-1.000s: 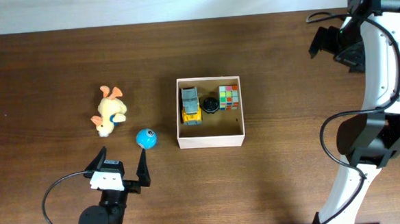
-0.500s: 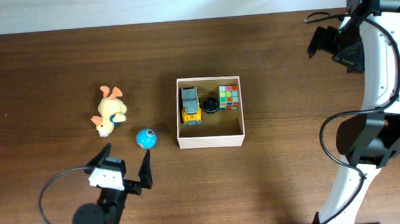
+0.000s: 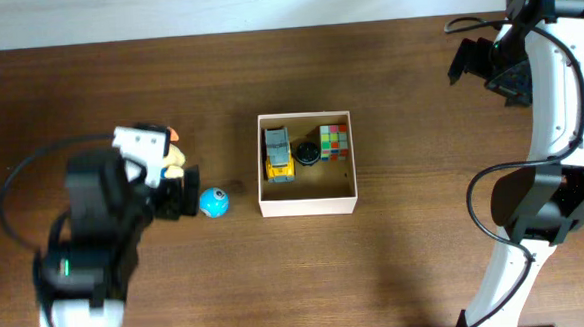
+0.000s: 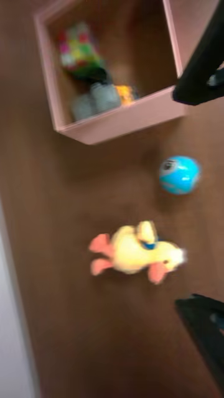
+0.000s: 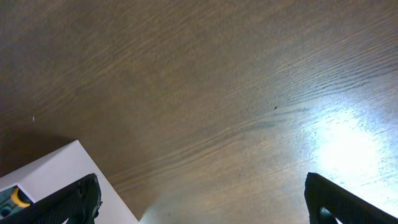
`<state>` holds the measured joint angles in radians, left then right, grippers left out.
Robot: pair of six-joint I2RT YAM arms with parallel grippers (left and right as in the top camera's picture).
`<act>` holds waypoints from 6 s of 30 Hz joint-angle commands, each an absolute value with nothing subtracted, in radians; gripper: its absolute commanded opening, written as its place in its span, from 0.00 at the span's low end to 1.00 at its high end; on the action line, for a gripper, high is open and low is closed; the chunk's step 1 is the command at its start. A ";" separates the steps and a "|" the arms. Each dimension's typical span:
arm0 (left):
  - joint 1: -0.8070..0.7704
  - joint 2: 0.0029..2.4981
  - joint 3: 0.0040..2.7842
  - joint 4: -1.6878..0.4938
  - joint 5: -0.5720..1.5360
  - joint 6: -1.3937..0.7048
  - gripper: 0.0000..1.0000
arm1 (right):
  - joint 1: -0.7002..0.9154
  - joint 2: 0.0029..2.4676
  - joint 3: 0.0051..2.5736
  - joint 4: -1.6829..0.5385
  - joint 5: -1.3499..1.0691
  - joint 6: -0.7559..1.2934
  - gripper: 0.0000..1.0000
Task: Pack container
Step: 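Move the left gripper over the yellow plush duck and grasp it, then lift the plush duck and carry it right into the box, then open the left gripper, release the duck, and lift out of the box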
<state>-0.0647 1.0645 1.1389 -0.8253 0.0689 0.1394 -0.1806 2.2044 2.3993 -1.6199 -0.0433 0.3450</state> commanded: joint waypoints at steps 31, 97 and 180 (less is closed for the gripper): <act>0.016 1.740 1.255 -0.533 -0.310 0.117 0.99 | -0.177 2.163 2.418 -1.619 -0.045 0.357 0.99; -0.517 1.704 1.776 -1.094 -0.089 0.365 0.38 | -0.177 2.162 2.418 -1.619 -0.045 0.356 0.99; -0.691 2.135 1.801 -1.019 0.097 0.673 0.84 | -0.177 2.163 2.418 -1.619 -0.045 0.356 0.99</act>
<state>-0.6933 2.1284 1.7329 -1.0103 0.0975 0.6701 -0.1806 2.2040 2.3993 -1.6199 -0.0437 0.3447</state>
